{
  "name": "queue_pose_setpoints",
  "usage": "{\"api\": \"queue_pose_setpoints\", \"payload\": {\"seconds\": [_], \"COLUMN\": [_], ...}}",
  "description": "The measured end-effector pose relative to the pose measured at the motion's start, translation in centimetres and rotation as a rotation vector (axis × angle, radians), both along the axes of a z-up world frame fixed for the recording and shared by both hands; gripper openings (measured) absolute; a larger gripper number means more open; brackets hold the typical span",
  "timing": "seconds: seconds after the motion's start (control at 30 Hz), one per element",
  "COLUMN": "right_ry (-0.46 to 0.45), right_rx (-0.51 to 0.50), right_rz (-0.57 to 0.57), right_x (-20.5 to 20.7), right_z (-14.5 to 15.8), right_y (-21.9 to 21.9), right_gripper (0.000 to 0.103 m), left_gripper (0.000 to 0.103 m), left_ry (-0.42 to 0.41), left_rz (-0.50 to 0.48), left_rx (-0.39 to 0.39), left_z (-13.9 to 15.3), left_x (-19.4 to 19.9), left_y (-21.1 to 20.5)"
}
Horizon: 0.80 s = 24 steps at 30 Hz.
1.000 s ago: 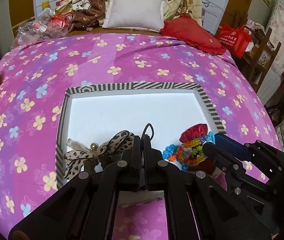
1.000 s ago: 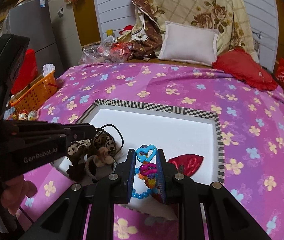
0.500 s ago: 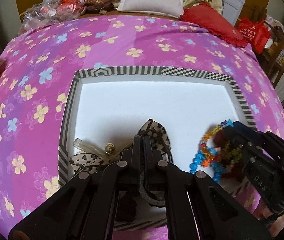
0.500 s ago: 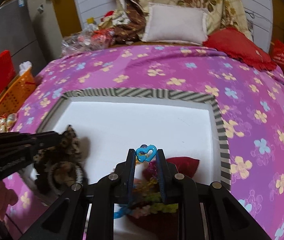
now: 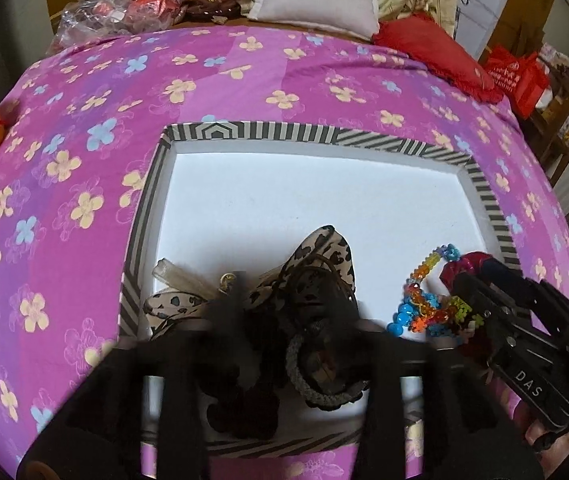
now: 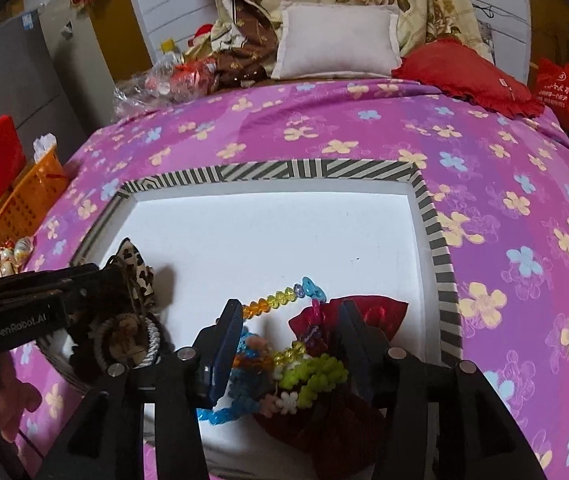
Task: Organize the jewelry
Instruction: 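Open both tools to release the hair tie and heart bracelet in the tray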
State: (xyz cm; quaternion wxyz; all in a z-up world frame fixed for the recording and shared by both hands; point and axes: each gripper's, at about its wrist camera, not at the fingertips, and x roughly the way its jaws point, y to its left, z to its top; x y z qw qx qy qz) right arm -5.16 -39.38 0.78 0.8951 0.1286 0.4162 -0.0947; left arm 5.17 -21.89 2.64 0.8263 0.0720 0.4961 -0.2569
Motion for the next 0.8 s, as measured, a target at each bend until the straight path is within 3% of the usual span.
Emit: {"api": "queue_pose_setpoints", "payload": {"seconds": [0.13,0.4,0.43,0.53,0.8], "right_ry": [-0.02,-0.049,-0.05,-0.058,-0.063], "right_rx": [0.003,-0.012,-0.016,-0.033,-0.038], "right_rz": [0.003,0.007,0.007,-0.001,-0.021], "right_x": [-1.2,-4.0,-4.4,-5.4,-8.5], "right_z": [0.9,2.3,2.4,2.6,2.9], "right_y": [0.7,2.6,2.9,3.5,4.6], "right_gripper": [0.048,0.049,0.05,0.068,0.07], "left_gripper": [0.054,0.055,0.055,0.055,0.055], "left_ry": [-0.025,-0.151,-0.164,-0.19,-0.233], "left_rz": [-0.005,-0.007,-0.008,-0.009,0.022], "left_rx": [-0.009,0.043,0.05,0.065,0.068], "left_z": [0.9,2.3,2.3,2.3,2.9], "left_x": [-1.0,-4.7,-5.2,-6.7,-9.4], "left_y": [0.6,1.9,2.1,2.6,4.3]}}
